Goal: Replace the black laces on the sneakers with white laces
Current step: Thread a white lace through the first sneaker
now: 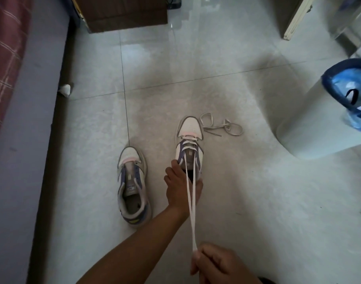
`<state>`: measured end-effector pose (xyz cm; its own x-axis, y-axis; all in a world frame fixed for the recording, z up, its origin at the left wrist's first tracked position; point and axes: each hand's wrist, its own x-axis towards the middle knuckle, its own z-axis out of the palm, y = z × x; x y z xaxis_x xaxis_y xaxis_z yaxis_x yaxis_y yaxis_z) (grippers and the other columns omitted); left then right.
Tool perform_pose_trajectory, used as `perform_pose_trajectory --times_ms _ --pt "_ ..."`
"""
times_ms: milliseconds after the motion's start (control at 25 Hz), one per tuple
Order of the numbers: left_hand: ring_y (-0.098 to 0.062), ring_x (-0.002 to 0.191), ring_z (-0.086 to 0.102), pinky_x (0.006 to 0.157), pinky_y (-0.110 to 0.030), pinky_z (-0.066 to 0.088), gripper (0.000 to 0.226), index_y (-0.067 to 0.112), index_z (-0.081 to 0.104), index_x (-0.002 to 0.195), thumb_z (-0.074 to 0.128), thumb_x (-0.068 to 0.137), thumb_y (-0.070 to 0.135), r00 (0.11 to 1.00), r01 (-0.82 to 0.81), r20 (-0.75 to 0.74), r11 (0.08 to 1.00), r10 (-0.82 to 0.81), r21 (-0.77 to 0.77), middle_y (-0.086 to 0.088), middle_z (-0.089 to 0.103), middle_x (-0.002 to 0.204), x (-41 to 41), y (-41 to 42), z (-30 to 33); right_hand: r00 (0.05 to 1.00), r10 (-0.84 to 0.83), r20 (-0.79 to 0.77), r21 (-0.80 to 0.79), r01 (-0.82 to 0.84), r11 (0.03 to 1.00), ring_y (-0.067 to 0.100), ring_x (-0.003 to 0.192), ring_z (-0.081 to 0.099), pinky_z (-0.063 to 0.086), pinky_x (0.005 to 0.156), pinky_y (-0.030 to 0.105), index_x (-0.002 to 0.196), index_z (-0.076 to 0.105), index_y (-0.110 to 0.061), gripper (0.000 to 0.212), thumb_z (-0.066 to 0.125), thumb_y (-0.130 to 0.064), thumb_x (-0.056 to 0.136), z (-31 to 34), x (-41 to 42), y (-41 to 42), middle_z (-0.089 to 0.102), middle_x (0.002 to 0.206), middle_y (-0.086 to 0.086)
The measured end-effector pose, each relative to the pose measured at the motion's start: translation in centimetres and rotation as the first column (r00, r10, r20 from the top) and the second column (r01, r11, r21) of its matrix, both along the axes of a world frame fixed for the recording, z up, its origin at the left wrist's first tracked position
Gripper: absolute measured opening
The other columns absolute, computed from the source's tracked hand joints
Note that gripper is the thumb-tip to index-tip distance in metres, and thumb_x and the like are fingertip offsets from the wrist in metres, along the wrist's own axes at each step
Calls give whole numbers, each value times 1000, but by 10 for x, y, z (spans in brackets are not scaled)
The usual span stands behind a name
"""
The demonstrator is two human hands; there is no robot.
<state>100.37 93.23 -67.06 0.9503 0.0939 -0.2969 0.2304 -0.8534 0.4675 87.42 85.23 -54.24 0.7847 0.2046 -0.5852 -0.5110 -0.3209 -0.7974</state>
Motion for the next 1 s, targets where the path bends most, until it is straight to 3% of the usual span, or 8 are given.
perform_pose_trajectory --times_ms 200,320,360,480,640,760,840,1000 --pt "-30 123 36 93 -32 39 91 11 18 137 72 73 47 867 -173 -495 968 62 -182 -12 24 137 -19 10 3 994 23 -110 66 -16 998 3 45 51 40 52 15 68 64 -24 30 50 -19 94 -16 2 -5 61 51 -2" --pt "-24 105 51 80 -30 41 51 11 41 123 63 84 35 847 -233 -527 941 73 -244 -10 42 129 -23 31 19 995 -83 -63 63 87 994 5 40 47 37 49 16 86 63 -21 20 47 -14 96 -22 -2 -11 61 49 2" --pt "-21 88 57 74 -30 44 28 9 53 108 53 91 32 855 -305 -506 897 112 -318 -11 57 113 -26 36 27 996 -84 -4 44 84 995 4 43 48 37 52 16 95 59 -24 16 47 -14 96 -22 -4 -12 61 50 2" --pt "-18 52 61 52 -24 50 42 7 60 79 38 100 35 705 -577 -706 638 75 -509 -8 66 62 -39 38 58 995 -9 104 1 9 1000 2 50 51 39 59 16 100 43 -37 18 44 -19 96 -13 -13 -11 64 60 -5" --pt "-20 57 67 54 -30 56 23 -3 59 88 46 98 13 681 -653 -732 438 -15 -617 -13 67 67 -47 37 78 955 277 107 -131 -263 956 -8 69 57 39 63 4 99 26 -60 26 40 -38 95 -7 -17 -14 61 85 -26" --pt "-19 53 66 49 -27 55 22 -3 60 89 44 98 9 661 -709 -750 327 -1 -625 -12 67 64 -52 39 81 986 -48 158 -30 54 998 3 76 64 51 76 20 102 42 -42 12 48 -36 93 -21 -10 -15 66 91 -7" --pt "-18 51 64 50 -27 54 21 -2 60 91 46 98 11 657 -702 -754 338 -33 -627 -10 66 64 -59 39 83 911 -406 -69 66 410 909 13 76 67 55 78 34 106 52 -26 10 46 -24 97 -45 11 -21 67 86 1" --pt "-23 56 66 54 -30 56 25 0 62 81 47 97 13 695 -605 -714 463 -89 -648 -14 67 67 -77 37 82 718 -335 -610 319 609 726 20 66 62 51 56 30 111 58 2 40 39 -31 99 -68 61 -20 65 89 15"
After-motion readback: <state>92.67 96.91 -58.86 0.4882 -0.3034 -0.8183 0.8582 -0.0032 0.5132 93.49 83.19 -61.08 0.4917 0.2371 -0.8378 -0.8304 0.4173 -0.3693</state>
